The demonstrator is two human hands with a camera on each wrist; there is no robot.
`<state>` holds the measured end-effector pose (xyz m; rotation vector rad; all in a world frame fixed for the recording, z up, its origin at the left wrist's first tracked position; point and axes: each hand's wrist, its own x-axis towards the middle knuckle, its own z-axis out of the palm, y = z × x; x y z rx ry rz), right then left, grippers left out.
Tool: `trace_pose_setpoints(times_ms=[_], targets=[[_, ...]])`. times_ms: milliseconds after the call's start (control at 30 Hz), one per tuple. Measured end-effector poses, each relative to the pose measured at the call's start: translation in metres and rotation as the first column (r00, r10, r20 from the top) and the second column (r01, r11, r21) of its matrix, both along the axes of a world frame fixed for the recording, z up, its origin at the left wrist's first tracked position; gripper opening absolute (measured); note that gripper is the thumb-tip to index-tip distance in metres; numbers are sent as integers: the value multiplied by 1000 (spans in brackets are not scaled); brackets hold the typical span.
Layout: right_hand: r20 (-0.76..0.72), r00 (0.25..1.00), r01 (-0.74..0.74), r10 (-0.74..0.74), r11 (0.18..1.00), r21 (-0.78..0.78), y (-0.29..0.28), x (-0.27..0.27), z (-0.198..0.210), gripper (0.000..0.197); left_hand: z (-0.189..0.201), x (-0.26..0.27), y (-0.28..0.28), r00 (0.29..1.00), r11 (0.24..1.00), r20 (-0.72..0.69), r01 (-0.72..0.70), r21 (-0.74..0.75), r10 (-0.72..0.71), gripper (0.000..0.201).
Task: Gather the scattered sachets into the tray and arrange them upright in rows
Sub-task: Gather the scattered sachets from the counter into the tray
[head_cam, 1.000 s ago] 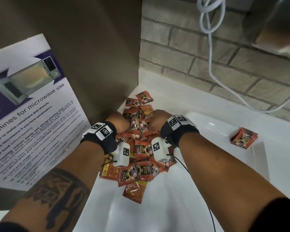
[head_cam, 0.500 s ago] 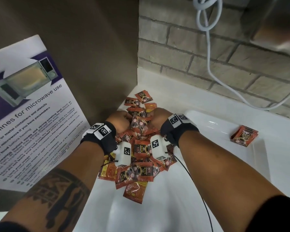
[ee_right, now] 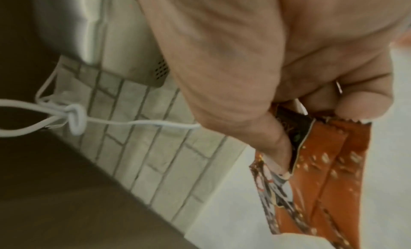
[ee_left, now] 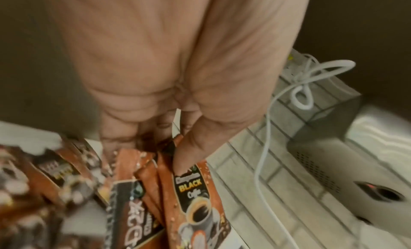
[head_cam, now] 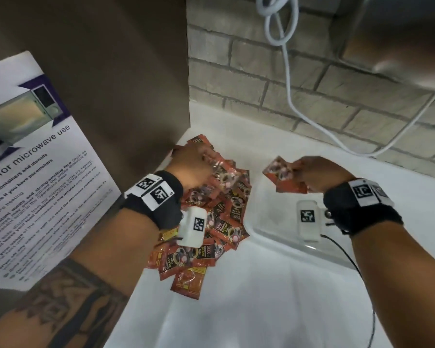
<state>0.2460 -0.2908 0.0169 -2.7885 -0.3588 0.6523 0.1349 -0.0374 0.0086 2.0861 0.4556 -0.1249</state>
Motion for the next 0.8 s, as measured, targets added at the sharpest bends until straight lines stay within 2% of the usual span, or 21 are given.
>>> trace_pose_setpoints(times_ms=[67,200,300,400,500,567,600,667,733,800], targets=[[-18,996,90,-90,996,-16,-20,-9,-15,37,-4,10,-29,994,993,39,103,58,-105,30],[-170,960,246,-221,958,145,-30,-24,-37,33,-14,25,-81,969,965,-15,246,94,-246,25],[-246,952,213,-180,971,113,-29,-33,-43,37,-19,26,-105,936,922,-84,350,164,-341,25],[-362,911,290,-197,930,225,-34,-31,-58,29,-25,21,-120,912,876,-116,410,254,-393,25],[-392,884,357,-256,910,210,-38,-26,-66,29,-28,17,-127,884,825,-135,466,321,-447,33],[-346,914,264,-213,959,106,-34,-25,-62,33,-28,16,-126,874,810,-147,485,329,-463,37],[-298,942,169,-157,986,14,-31,-23,-57,42,-26,16,-123,874,809,-143,485,332,-465,37],[-196,976,68,-95,988,-141,-24,-22,-43,56,-23,16,-106,898,837,-101,437,330,-429,34],[-113,993,0,-21,983,-183,-18,-20,-29,56,-18,20,-77,938,880,-53,340,330,-343,30],[-59,997,-55,46,985,-162,-9,-19,-16,45,-18,26,-40,970,906,-58,240,350,-235,30]])
